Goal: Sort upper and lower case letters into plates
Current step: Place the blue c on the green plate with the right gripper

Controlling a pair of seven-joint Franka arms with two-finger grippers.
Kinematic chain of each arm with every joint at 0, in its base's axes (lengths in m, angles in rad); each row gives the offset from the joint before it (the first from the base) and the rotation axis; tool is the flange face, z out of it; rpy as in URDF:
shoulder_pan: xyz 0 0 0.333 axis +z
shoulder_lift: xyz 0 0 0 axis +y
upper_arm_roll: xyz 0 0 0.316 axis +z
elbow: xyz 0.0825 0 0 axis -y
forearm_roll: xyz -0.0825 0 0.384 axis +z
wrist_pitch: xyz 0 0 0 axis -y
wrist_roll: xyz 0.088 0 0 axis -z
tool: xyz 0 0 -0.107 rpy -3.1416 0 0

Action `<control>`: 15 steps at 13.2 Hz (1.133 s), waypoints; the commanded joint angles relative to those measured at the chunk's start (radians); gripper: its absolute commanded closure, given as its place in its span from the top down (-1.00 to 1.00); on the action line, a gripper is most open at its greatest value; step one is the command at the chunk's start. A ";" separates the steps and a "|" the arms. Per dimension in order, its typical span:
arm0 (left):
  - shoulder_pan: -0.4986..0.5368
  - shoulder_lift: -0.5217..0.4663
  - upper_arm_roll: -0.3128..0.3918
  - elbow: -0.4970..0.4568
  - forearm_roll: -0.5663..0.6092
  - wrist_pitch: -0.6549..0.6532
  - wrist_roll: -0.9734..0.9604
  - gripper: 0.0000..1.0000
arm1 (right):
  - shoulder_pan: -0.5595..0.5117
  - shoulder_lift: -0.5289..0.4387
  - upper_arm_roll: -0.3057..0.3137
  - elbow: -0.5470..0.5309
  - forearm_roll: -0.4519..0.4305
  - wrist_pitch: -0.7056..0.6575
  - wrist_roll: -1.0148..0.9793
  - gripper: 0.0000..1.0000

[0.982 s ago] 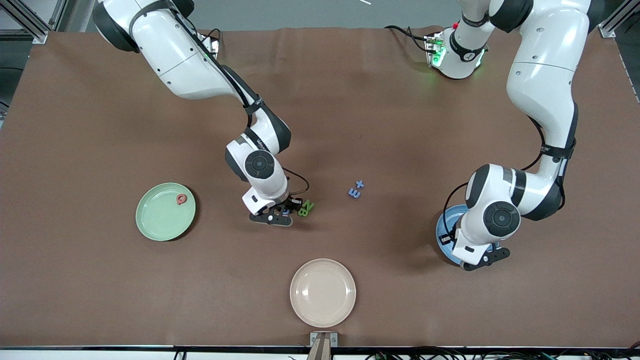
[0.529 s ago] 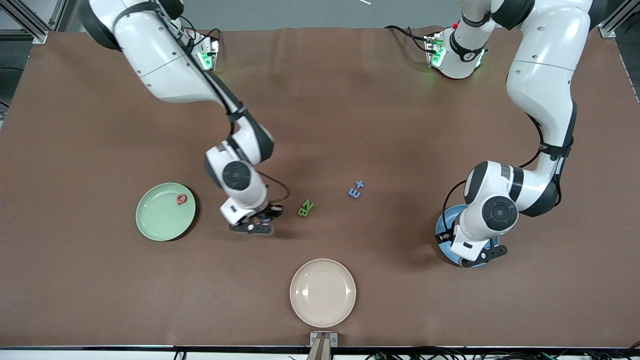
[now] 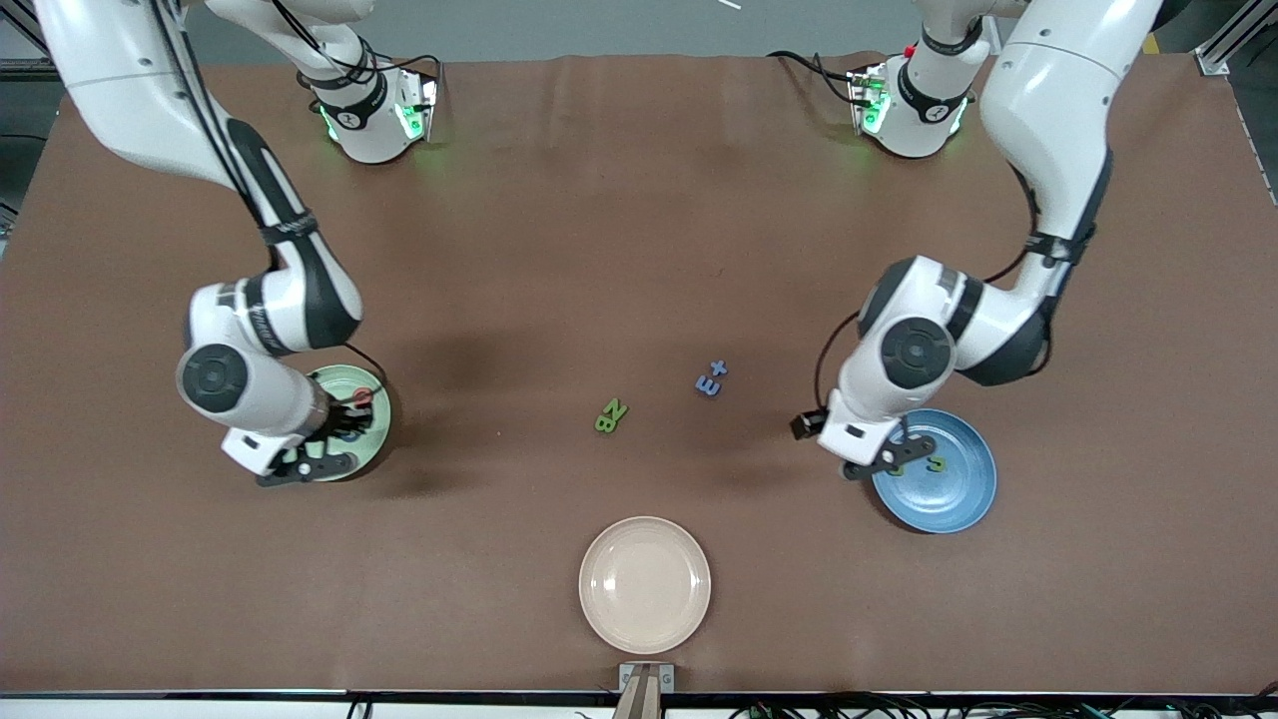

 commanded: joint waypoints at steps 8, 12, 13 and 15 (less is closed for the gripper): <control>-0.173 0.034 0.000 -0.154 0.022 0.261 -0.301 0.63 | -0.159 -0.075 0.026 -0.267 0.004 0.186 -0.140 0.66; -0.209 0.035 0.000 -0.180 0.023 0.266 -0.325 0.44 | -0.127 -0.075 0.055 -0.201 0.041 0.154 -0.111 1.00; -0.220 0.037 0.000 -0.198 0.023 0.283 -0.326 0.41 | -0.100 -0.075 0.061 -0.168 0.067 0.121 -0.047 1.00; -0.226 0.039 0.000 -0.224 0.023 0.327 -0.326 0.38 | 0.001 -0.070 0.061 -0.106 0.081 0.079 0.140 1.00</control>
